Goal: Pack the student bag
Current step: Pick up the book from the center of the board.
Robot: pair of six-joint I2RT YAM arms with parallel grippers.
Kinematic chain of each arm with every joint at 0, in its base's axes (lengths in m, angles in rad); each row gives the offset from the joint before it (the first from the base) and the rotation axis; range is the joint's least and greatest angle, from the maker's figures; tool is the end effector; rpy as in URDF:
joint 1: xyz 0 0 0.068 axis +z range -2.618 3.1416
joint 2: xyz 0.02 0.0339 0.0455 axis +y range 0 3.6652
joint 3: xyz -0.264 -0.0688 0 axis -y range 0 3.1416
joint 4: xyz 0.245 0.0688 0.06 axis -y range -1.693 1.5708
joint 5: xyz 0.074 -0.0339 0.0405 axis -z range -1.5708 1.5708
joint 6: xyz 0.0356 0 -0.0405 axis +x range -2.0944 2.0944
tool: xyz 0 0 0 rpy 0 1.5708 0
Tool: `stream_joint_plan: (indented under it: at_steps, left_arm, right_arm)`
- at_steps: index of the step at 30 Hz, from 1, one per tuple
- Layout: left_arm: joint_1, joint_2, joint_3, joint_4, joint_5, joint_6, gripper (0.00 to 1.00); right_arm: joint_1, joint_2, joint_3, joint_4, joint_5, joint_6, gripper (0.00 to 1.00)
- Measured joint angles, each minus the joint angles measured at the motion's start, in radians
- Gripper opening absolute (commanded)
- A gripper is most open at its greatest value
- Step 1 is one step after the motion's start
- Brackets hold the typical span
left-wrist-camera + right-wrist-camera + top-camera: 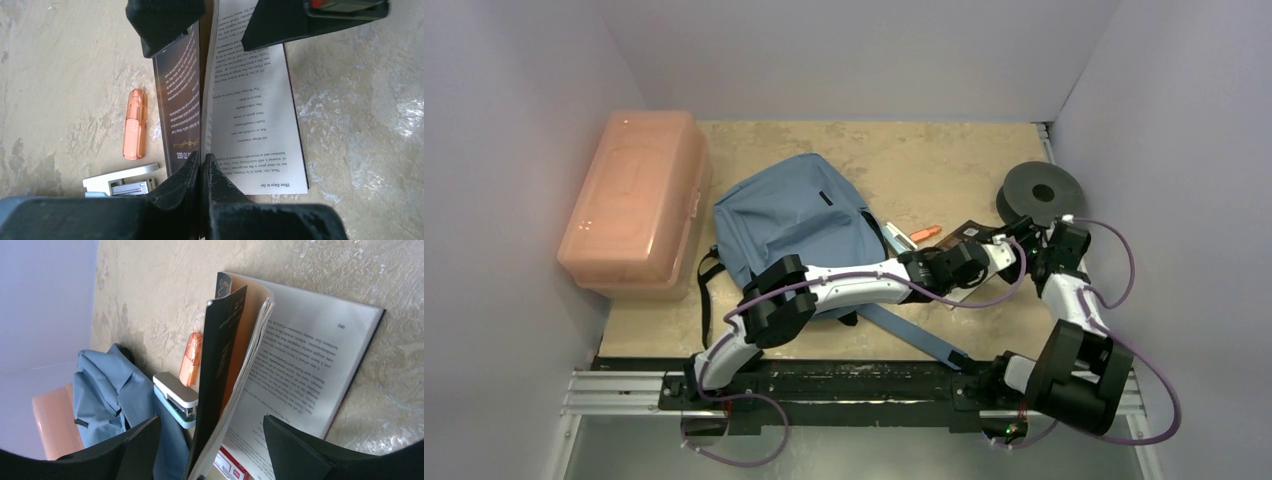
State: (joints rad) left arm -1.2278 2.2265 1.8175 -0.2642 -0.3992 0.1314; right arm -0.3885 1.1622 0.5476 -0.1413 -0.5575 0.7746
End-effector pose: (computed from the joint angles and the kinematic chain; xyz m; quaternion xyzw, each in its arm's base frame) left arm 0.1856 -0.4786 0.2138 0.4881 0.7410 -0.0692 0.4560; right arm 0.2160 -0.0681 0.1920 0.3938 0.7975 0.3210 0.3254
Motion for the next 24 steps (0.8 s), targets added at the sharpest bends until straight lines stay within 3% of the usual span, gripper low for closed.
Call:
stream_joint_plan:
  at_steps: [6, 8, 10, 13, 15, 20, 24]
  left_arm:
    - [0.000, -0.006, -0.004, 0.003, 0.056, 0.001, 0.00]
    - [0.000, -0.006, -0.004, 0.004, 0.075, 0.002, 0.00]
    - [0.000, -0.006, -0.004, 0.005, 0.093, 0.002, 0.13]
    - [0.000, -0.007, -0.001, -0.003, 0.124, -0.001, 0.41]
    - [0.000, -0.013, 0.003, -0.020, 0.147, -0.017, 0.50]
    - [0.019, -0.099, -0.005, -0.117, 0.265, -0.102, 0.56]
    - [0.111, -0.314, -0.087, -0.154, 0.442, -0.234, 0.56]
  right_arm:
    - [0.000, 0.114, 0.000, 0.092, -0.037, 0.018, 0.65]
    - [0.002, 0.139, 0.000, 0.105, -0.040, 0.018, 0.55]
    - [0.002, 0.147, 0.000, 0.110, -0.039, 0.017, 0.38]
    - [0.004, 0.145, 0.000, 0.116, -0.034, 0.011, 0.10]
    - [0.007, 0.139, 0.000, 0.113, -0.024, 0.001, 0.00]
    - [0.013, 0.051, 0.000, 0.065, 0.022, -0.049, 0.00]
    - [0.019, -0.065, 0.000, 0.044, 0.040, -0.098, 0.00]
